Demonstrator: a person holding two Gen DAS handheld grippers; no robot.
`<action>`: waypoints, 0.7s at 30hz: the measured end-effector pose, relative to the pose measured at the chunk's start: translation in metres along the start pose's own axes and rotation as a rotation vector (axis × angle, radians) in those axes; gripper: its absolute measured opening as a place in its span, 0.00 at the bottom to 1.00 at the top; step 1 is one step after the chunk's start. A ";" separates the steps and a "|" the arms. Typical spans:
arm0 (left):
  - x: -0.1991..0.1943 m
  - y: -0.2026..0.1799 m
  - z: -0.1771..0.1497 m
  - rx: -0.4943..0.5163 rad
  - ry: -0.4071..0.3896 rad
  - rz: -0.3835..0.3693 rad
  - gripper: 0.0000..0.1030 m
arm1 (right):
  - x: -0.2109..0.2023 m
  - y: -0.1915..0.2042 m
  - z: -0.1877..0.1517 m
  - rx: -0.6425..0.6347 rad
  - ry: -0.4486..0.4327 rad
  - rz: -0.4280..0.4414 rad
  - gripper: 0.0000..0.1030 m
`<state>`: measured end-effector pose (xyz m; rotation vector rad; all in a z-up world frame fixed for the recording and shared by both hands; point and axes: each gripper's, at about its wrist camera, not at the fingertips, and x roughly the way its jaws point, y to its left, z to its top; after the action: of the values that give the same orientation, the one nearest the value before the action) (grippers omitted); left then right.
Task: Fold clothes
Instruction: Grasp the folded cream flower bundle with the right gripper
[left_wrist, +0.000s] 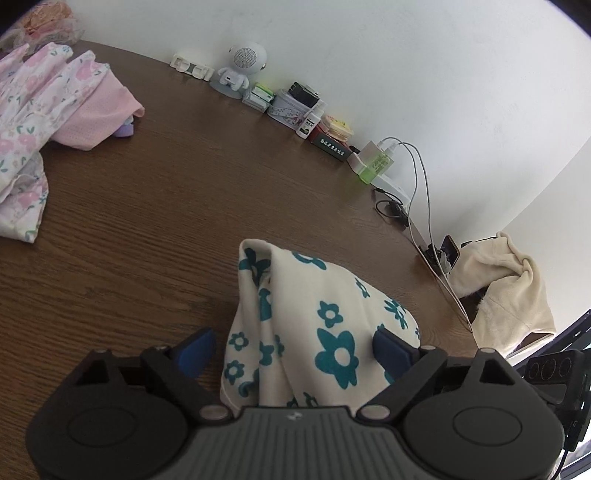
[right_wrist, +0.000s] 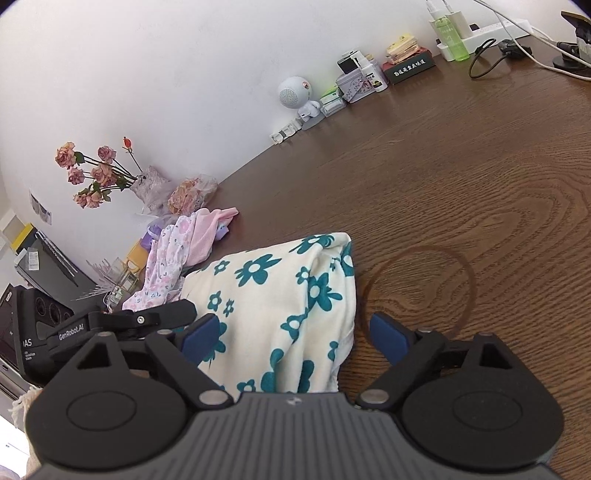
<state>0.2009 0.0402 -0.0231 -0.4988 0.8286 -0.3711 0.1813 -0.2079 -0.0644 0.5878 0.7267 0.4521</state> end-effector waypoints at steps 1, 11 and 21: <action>0.002 0.001 0.001 -0.002 -0.001 -0.007 0.86 | 0.001 0.000 0.000 0.000 -0.001 0.006 0.86; 0.006 0.009 -0.002 -0.051 -0.011 -0.066 0.69 | 0.015 -0.001 -0.001 0.029 -0.004 0.054 0.69; 0.007 0.014 -0.009 -0.067 -0.037 -0.095 0.55 | 0.022 -0.003 -0.004 0.053 0.003 0.076 0.51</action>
<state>0.1996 0.0455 -0.0399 -0.6075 0.7849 -0.4216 0.1938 -0.1959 -0.0789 0.6667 0.7224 0.5049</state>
